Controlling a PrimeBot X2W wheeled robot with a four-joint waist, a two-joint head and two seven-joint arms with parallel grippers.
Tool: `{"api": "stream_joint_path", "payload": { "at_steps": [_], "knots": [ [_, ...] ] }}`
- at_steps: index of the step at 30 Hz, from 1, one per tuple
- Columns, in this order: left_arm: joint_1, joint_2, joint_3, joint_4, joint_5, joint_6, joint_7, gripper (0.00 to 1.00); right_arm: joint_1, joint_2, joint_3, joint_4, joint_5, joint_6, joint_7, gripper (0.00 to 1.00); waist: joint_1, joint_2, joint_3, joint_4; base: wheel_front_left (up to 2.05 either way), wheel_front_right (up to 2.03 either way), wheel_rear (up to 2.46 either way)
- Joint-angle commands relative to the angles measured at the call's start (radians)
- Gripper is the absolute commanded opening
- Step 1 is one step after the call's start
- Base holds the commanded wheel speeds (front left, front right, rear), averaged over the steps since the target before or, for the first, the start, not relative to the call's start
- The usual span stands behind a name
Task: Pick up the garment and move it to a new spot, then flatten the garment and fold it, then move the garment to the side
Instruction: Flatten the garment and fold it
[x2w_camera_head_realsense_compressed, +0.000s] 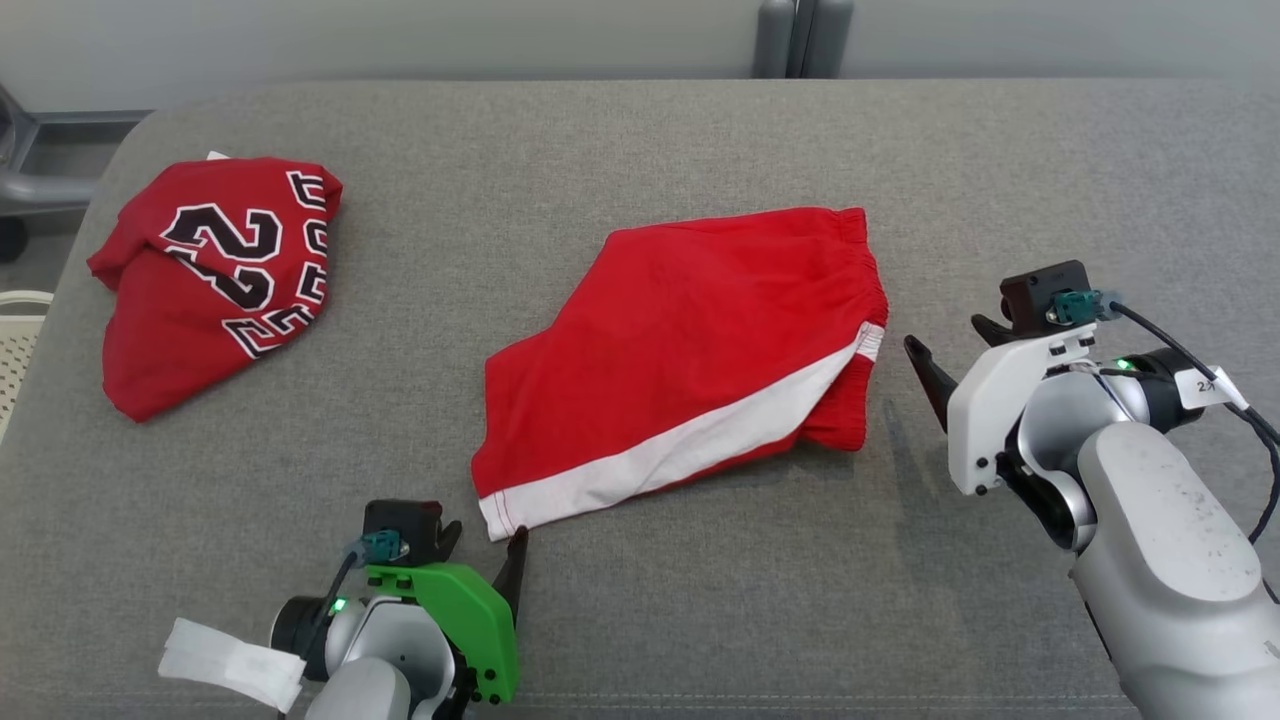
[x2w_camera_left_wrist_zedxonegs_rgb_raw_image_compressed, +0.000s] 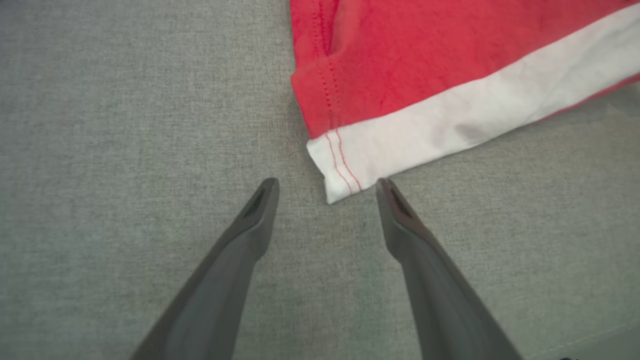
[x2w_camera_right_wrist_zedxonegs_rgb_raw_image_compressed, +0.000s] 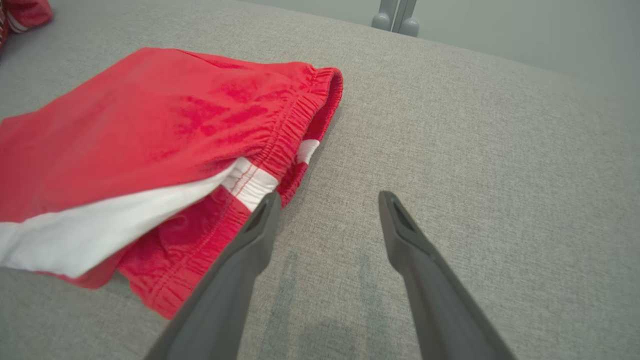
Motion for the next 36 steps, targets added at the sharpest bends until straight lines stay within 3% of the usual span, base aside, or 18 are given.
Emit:
{"api": "stream_joint_path", "payload": {
  "at_steps": [1, 5, 8, 11, 12, 13, 15, 16, 17, 24, 26, 28, 29, 30, 31, 32, 36],
  "knots": [
    [-0.025, 0.002, -0.003, 0.003, -0.007, 0.009, -0.010, 1.00, -0.014, -0.006, 0.009, 0.010, 0.011, -0.001, 0.002, 1.00, 0.0000, 0.0000, 0.017, 0.003, 0.00, 0.00, 0.00],
    [-0.044, 0.002, -0.017, 0.025, -0.040, 0.028, -0.017, 0.99, -0.032, -0.010, 0.026, 0.040, 0.041, -0.001, -0.014, 1.00, 0.0000, 0.0000, 0.031, 0.006, 0.00, 0.00, 0.00],
    [-0.065, 0.002, -0.037, 0.039, -0.055, 0.029, -0.017, 0.83, -0.043, -0.015, 0.039, 0.059, 0.066, -0.001, -0.021, 1.00, 0.0000, 0.0000, 0.039, 0.013, 0.00, 0.00, 0.00],
    [-0.078, 0.002, -0.050, 0.054, -0.063, 0.033, -0.024, 0.75, -0.052, -0.006, 0.061, 0.072, 0.112, -0.001, -0.027, 1.00, 0.0000, 0.0000, 0.047, 0.018, 0.00, 0.00, 0.00],
    [-0.081, 0.002, -0.054, 0.058, -0.065, 0.033, -0.025, 0.67, -0.056, -0.004, 0.067, 0.074, 0.127, -0.001, -0.029, 1.00, 0.0000, 0.0000, 0.049, 0.020, 0.00, 0.00, 0.00],
    [-0.084, 0.002, -0.058, 0.062, -0.066, 0.035, -0.028, 0.53, -0.059, -0.001, 0.073, 0.074, 0.143, -0.001, -0.030, 1.00, 0.0000, 0.0000, 0.050, 0.021, 0.00, 0.00, 0.00],
    [-0.088, 0.002, -0.065, 0.071, -0.072, 0.038, -0.028, 0.38, -0.062, -0.001, 0.088, 0.077, 0.172, -0.001, -0.023, 1.00, 0.0000, 0.0000, 0.052, 0.023, 0.00, 0.00, 0.00],
    [-0.089, 0.002, -0.075, 0.081, -0.076, 0.038, -0.032, 0.13, -0.065, -0.007, 0.100, 0.081, 0.188, -0.001, -0.022, 1.00, 0.0000, 0.0000, 0.052, 0.025, 0.00, 0.00, 0.00],
    [-0.089, 0.002, -0.080, 0.086, -0.077, 0.038, -0.035, 0.00, -0.068, -0.008, 0.106, 0.083, 0.196, -0.001, -0.025, 1.00, 0.0000, 0.0000, 0.051, 0.026, 0.00, 0.00, 0.00],
    [-0.087, 0.003, -0.097, 0.107, -0.079, 0.040, -0.053, 0.00, -0.087, -0.002, 0.134, 0.112, 0.275, -0.001, -0.035, 1.00, 0.0000, 0.0000, 0.052, 0.037, 0.00, 0.00, 0.00],
    [-0.090, 0.007, -0.099, 0.112, -0.076, 0.041, -0.056, 0.00, -0.095, -0.010, 0.147, 0.121, 0.292, -0.001, -0.029, 0.70, 0.0000, 0.0000, 0.056, 0.041, 0.00, 0.00, 0.00],
    [-0.088, 0.010, -0.101, 0.118, -0.076, 0.042, -0.064, 0.00, -0.099, -0.009, 0.154, 0.128, 0.318, -0.001, -0.025, 0.65, 0.0000, 0.0000, 0.057, 0.044, 0.00, 0.00, 0.00],
    [-0.088, 0.011, -0.102, 0.120, -0.076, 0.043, -0.064, 0.00, -0.103, -0.013, 0.160, 0.130, 0.326, -0.001, -0.024, 0.49, 0.0000, 0.0000, 0.058, 0.046, 0.00, 0.00, 0.00],
    [-0.088, 0.013, -0.103, 0.122, -0.075, 0.044, -0.065, 0.00, -0.105, -0.018, 0.165, 0.134, 0.333, -0.001, -0.026, 0.40, 0.0000, 0.0000, 0.059, 0.047, 0.00, 0.00, 0.00],
    [-0.088, 0.015, -0.103, 0.124, -0.076, 0.044, -0.066, 0.00, -0.107, -0.022, 0.170, 0.137, 0.336, -0.001, -0.032, 0.07, 0.0000, 0.0000, 0.060, 0.047, 0.00, 0.00, 0.00],
    [-0.089, 0.017, -0.103, 0.125, -0.077, 0.045, -0.069, 0.00, -0.110, -0.026, 0.175, 0.139, 0.335, -0.001, -0.037, 0.00, 0.0000, 0.0000, 0.060, 0.048, 0.00, 0.00, 0.00],
    [-0.098, 0.020, -0.100, 0.119, -0.081, 0.048, -0.091, 0.00, -0.110, -0.035, 0.185, 0.136, 0.351, -0.001, -0.054, 0.00, 0.0000, 0.0000, 0.054, 0.047, 0.00, 0.00, 0.00]
  ]
}}
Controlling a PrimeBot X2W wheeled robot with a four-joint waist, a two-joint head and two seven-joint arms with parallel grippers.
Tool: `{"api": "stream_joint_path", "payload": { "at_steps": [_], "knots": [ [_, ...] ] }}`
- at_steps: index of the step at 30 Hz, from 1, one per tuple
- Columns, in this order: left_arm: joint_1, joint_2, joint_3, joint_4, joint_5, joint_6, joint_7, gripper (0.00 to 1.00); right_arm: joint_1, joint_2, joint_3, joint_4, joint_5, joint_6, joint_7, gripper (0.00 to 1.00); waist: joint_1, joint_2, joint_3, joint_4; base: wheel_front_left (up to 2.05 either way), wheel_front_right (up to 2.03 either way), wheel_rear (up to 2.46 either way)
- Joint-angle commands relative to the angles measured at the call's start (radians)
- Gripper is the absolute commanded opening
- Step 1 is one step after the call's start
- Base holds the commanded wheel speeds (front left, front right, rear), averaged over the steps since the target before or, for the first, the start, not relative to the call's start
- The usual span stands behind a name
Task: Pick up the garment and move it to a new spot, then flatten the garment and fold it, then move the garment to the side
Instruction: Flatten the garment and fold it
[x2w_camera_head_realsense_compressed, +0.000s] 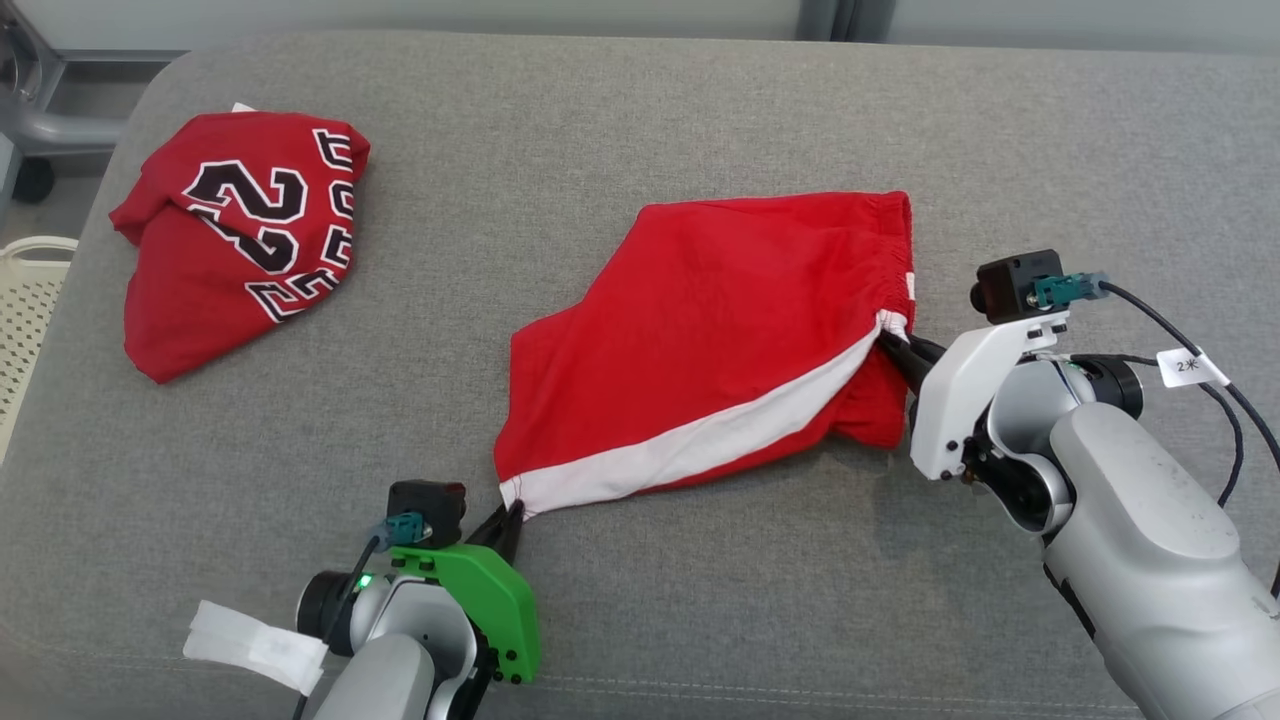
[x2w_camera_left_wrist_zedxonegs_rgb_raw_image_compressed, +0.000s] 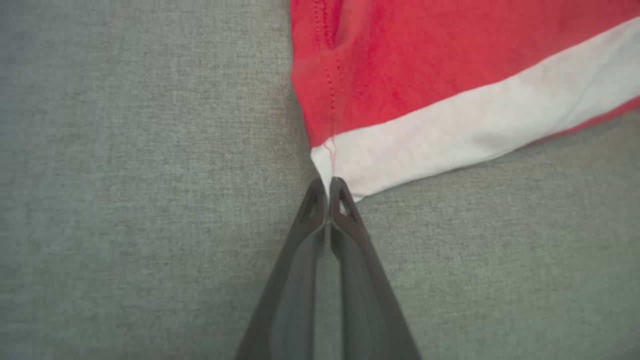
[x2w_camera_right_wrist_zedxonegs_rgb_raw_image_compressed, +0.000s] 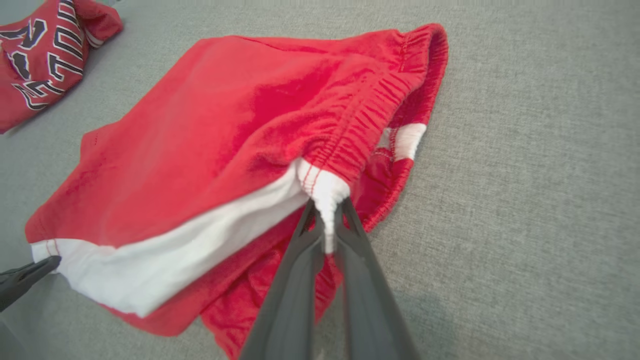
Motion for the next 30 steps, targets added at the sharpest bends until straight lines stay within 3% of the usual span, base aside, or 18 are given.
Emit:
{"api": "stream_joint_path", "payload": {
  "at_steps": [1, 16, 30],
  "knots": [
    [-0.008, 0.015, 0.006, 0.007, -0.007, 0.010, -0.008, 0.00, -0.002, -0.012, 0.001, -0.003, 0.008, 0.000, -0.015, 0.00, 0.0000, -0.0001, -0.008, -0.002, 0.00, 0.00, 0.00],
    [-0.069, 0.010, 0.058, -0.151, -0.097, -0.008, -0.062, 0.00, -0.005, -0.068, -0.042, -0.129, 0.041, 0.000, -0.054, 0.00, 0.0000, -0.0001, -0.073, -0.035, 0.00, 0.00, 0.00],
    [-0.369, 0.070, 0.135, -0.179, -0.120, -0.004, -0.046, 0.00, -0.102, -0.074, -0.069, -0.220, -0.006, 0.000, 0.018, 0.00, 0.0000, -0.0001, -0.033, -0.141, 0.00, 0.00, 0.00]
  ]
}}
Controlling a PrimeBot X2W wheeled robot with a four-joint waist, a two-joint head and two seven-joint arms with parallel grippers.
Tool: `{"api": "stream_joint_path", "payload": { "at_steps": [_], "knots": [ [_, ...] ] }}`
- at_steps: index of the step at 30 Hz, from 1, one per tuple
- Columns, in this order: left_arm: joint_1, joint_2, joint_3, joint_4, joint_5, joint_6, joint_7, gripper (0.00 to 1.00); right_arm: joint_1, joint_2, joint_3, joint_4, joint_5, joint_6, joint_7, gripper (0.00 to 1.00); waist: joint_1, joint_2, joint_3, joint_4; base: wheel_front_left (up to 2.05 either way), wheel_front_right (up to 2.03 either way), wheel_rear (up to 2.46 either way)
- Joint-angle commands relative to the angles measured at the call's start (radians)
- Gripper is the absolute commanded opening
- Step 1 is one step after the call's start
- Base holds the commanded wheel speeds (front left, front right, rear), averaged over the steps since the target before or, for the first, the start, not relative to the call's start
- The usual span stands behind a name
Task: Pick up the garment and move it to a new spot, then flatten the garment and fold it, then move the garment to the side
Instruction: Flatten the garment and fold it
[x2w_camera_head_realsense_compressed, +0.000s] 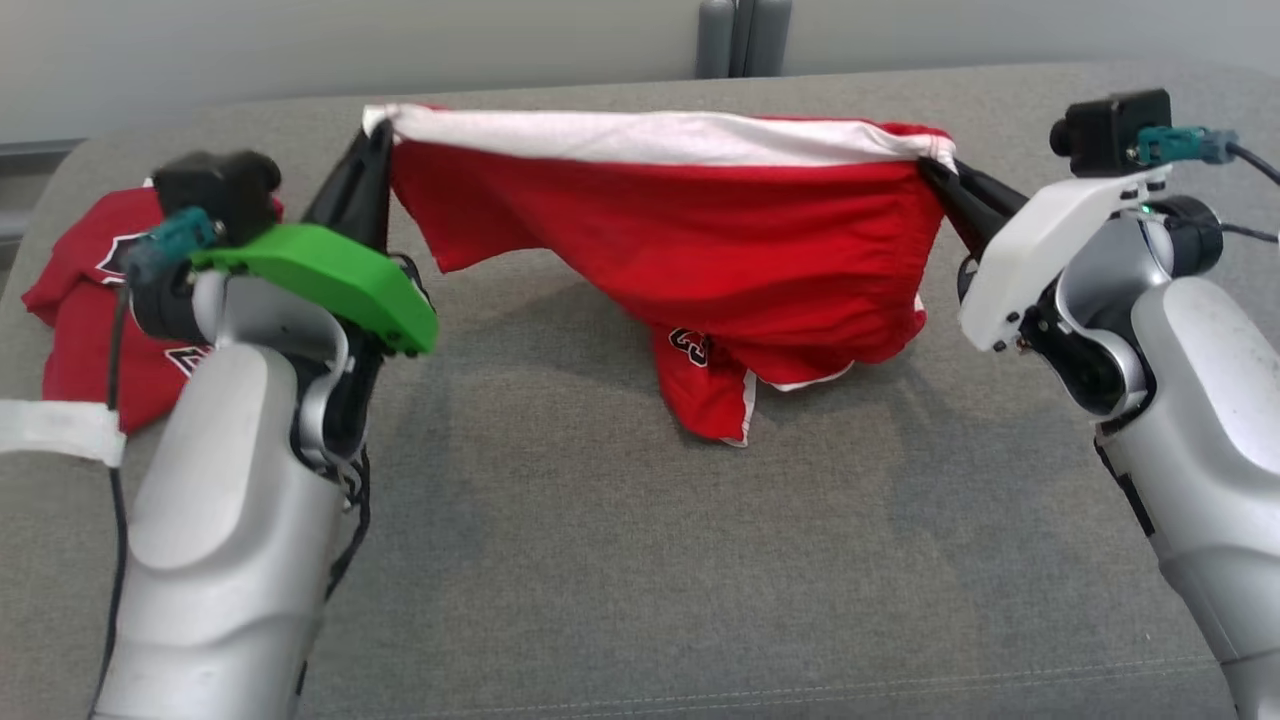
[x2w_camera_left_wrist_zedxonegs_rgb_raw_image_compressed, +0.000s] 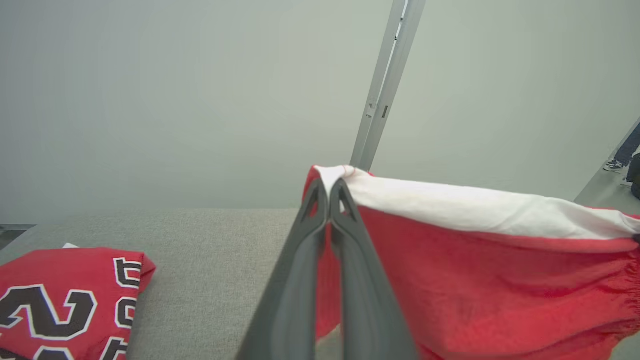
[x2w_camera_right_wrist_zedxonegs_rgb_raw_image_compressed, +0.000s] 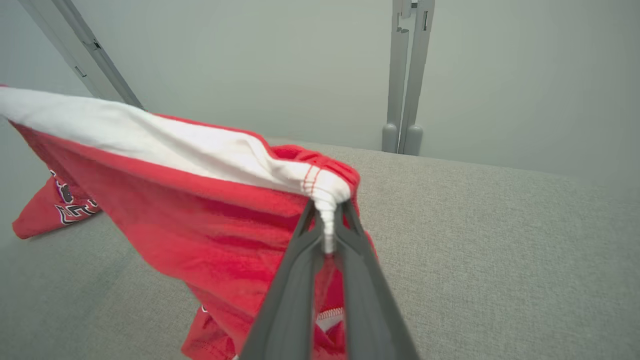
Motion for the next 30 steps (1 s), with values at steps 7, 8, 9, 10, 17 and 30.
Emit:
{"api": "stream_joint_path", "payload": {
  "at_steps": [7, 8, 9, 10, 17, 30],
  "knots": [
    [-0.283, 0.069, 0.068, 0.045, -0.044, -0.031, -0.024, 0.00, -0.256, 0.053, 0.070, 0.041, -0.053, 0.000, -0.032, 0.00, 0.0000, 0.0000, 0.191, -0.128, 0.00, 0.00, 0.00],
    [-0.319, 0.085, 0.076, 0.042, -0.047, -0.034, -0.021, 0.00, -0.301, 0.058, 0.079, 0.053, -0.064, 0.000, -0.041, 0.00, 0.0000, 0.0000, 0.216, -0.142, 0.00, 0.00, 0.00],
    [-0.356, 0.093, 0.081, 0.041, -0.054, -0.038, -0.017, 0.00, -0.343, 0.059, 0.087, 0.070, -0.072, -0.001, -0.051, 0.00, 0.0000, 0.0000, 0.240, -0.151, 0.00, 0.00, 0.00],
    [-0.393, 0.106, 0.082, 0.038, -0.053, -0.041, -0.013, 0.00, -0.383, 0.066, 0.091, 0.087, -0.075, -0.001, -0.065, 0.00, 0.0000, 0.0000, 0.265, -0.159, 0.00, 0.00, 0.00],
    [-0.606, 0.151, 0.083, 0.027, -0.041, -0.050, -0.030, 0.00, -0.587, 0.083, 0.092, 0.198, -0.088, -0.001, -0.146, 0.00, 0.0000, 0.0000, 0.391, -0.171, 0.00, 0.00, 0.00],
    [-0.877, 0.159, 0.119, 0.030, 0.045, -0.009, -0.284, 0.00, -0.838, 0.105, -0.022, 0.395, -0.306, -0.002, -0.504, 0.00, 0.0000, 0.0000, 0.483, -0.160, 0.00, 0.00, 0.00]
  ]
}}
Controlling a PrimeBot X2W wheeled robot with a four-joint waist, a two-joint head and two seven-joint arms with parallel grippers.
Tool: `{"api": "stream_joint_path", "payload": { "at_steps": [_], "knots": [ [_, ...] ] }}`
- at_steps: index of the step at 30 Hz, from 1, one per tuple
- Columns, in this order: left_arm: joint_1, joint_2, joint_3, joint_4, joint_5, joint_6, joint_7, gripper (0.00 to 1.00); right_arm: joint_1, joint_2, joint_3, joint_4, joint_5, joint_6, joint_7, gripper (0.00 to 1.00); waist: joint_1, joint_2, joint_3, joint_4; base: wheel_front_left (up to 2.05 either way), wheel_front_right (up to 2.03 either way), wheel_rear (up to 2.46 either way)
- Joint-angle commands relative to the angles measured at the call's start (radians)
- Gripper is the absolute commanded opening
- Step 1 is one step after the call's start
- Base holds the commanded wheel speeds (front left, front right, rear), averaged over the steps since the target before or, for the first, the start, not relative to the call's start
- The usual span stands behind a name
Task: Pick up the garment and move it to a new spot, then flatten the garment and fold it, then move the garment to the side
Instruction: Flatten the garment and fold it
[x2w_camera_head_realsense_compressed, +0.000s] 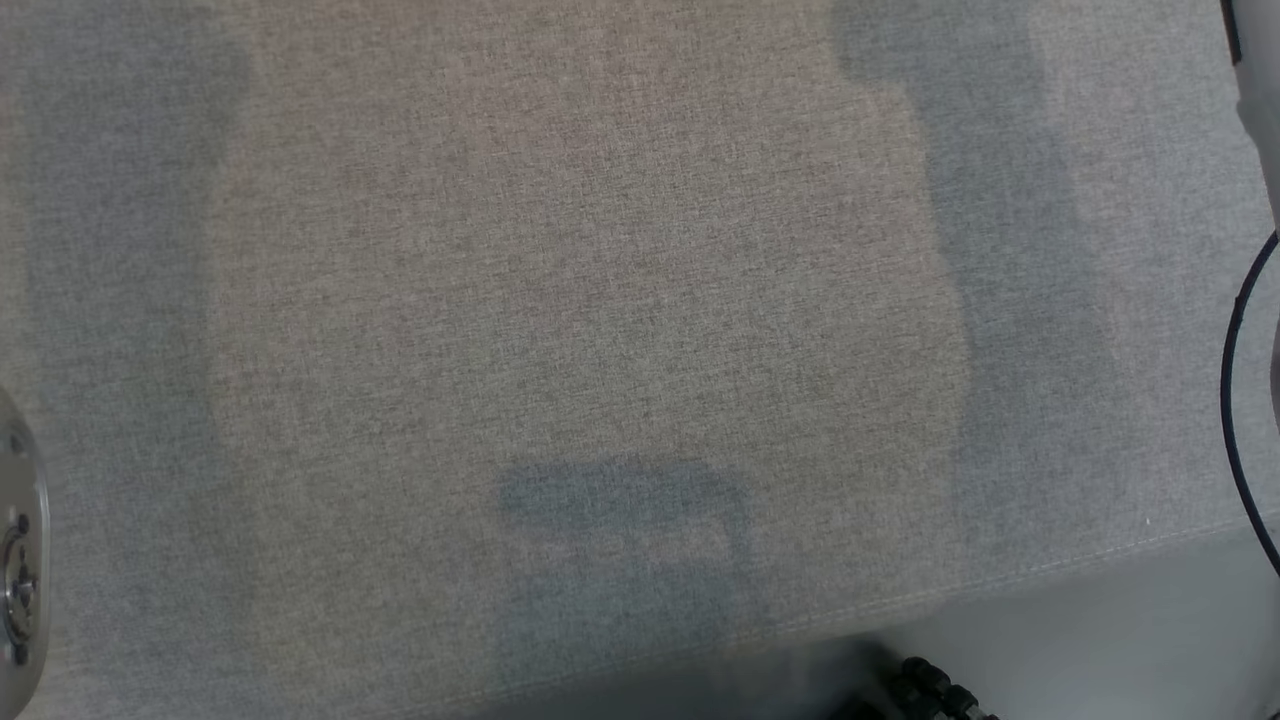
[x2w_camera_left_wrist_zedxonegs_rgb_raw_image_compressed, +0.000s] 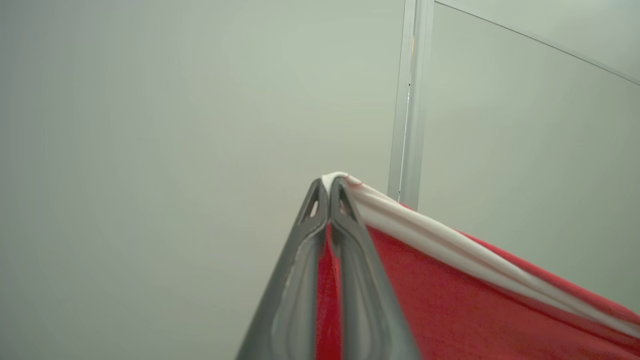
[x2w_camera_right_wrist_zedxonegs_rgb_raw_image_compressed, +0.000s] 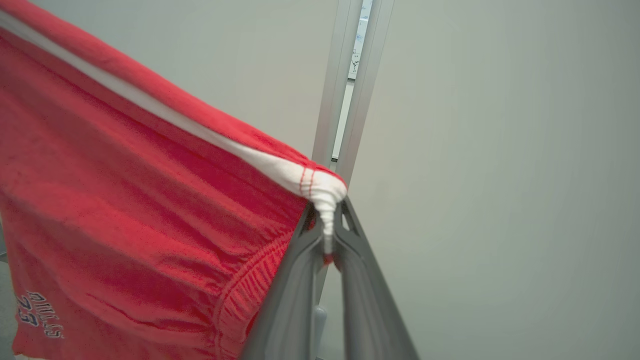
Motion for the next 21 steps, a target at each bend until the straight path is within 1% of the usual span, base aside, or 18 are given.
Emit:
{"api": "stream_joint_path", "payload": {
  "at_steps": [1, 5, 7, 10, 11, 14, 16, 17, 21],
  "knots": [
    [-0.032, 0.011, 0.022, -0.019, 0.011, 0.011, -0.022, 0.00, -0.014, -0.011, -0.032, 0.011, -0.029, -0.004, -0.022, 0.00, -0.0002, 0.0000, 0.023, -0.003, 0.00, 0.00, 0.00],
    [-0.008, -0.012, 0.049, -0.073, 0.030, 0.012, -0.038, 0.00, -0.001, 0.007, -0.095, 0.001, -0.135, -0.005, -0.044, 0.00, -0.0002, 0.0000, 0.033, 0.005, 0.00, 0.00, 0.00],
    [0.038, -0.035, 0.065, -0.092, 0.018, 0.007, -0.039, 0.00, 0.031, 0.020, -0.097, -0.002, -0.172, -0.004, -0.046, 0.00, -0.0002, 0.0000, 0.040, 0.013, 0.00, 0.00, 0.00],
    [0.118, -0.054, 0.054, -0.102, 0.016, -0.007, -0.037, 0.00, 0.083, 0.026, -0.062, 0.022, -0.184, -0.004, -0.047, 0.00, -0.0002, 0.0000, 0.032, 0.031, 0.00, 0.00, 0.00],
    [0.152, -0.060, 0.051, -0.101, 0.007, -0.009, -0.037, 0.00, 0.098, 0.028, -0.045, 0.032, -0.171, -0.004, -0.044, 0.00, -0.0002, 0.0000, 0.026, 0.036, 0.00, 0.00, 0.00],
    [0.281, -0.072, 0.045, -0.113, -0.017, -0.014, -0.032, 0.00, 0.162, 0.003, 0.013, 0.055, -0.120, -0.004, 0.000, 0.00, -0.0002, 0.0000, -0.005, 0.059, 0.00, 0.00, 0.00],
    [0.383, -0.070, 0.040, -0.135, -0.028, -0.011, -0.017, 0.00, 0.219, -0.016, 0.055, 0.055, -0.073, -0.004, 0.038, 0.00, -0.0002, 0.0000, -0.035, 0.070, 0.00, 0.00, 0.00],
    [0.434, -0.069, 0.037, -0.155, -0.037, -0.012, -0.005, 0.00, 0.245, -0.025, 0.076, 0.047, -0.043, -0.004, 0.060, 0.00, -0.0002, 0.0000, -0.051, 0.075, 0.00, 0.00, 0.00],
    [0.669, -0.066, 0.058, -0.260, -0.073, 0.018, 0.039, 0.00, 0.364, -0.083, 0.135, -0.024, 0.073, -0.004, 0.132, 0.00, -0.0002, 0.0000, -0.123, 0.086, 0.00, 0.00, 0.00]
  ]
}}
